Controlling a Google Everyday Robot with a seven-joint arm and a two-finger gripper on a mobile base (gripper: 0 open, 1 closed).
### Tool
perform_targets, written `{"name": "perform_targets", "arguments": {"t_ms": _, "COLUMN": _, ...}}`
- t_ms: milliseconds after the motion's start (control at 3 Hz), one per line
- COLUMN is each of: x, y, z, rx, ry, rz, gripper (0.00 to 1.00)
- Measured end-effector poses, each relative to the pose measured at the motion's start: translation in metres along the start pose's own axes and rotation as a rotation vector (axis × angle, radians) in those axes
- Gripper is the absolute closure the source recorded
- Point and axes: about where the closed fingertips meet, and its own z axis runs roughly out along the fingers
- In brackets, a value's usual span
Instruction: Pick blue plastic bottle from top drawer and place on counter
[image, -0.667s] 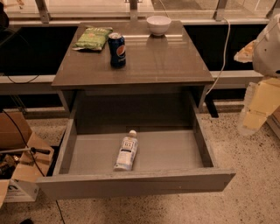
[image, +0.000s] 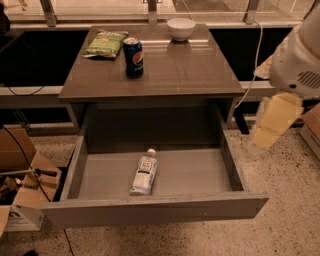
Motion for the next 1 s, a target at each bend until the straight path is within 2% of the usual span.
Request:
{"name": "perform_targets", "arguments": {"t_ms": 333, "x": -0.018, "y": 0.003, "z": 0.025, "rx": -0.039, "ry": -0.035, "rz": 0.125, "gripper": 0.00}}
{"name": "perform_targets", "arguments": {"t_ms": 667, "x": -0.032, "y": -0.004, "z": 0.072, "rx": -0.075, "ry": -0.044, "rz": 0.280, "gripper": 0.00}}
{"name": "perform_targets", "arguments": {"t_ms": 1000, "x": -0.032, "y": -0.004, "z": 0.071, "rx": -0.074, "ry": -0.044, "rz": 0.359, "gripper": 0.00}}
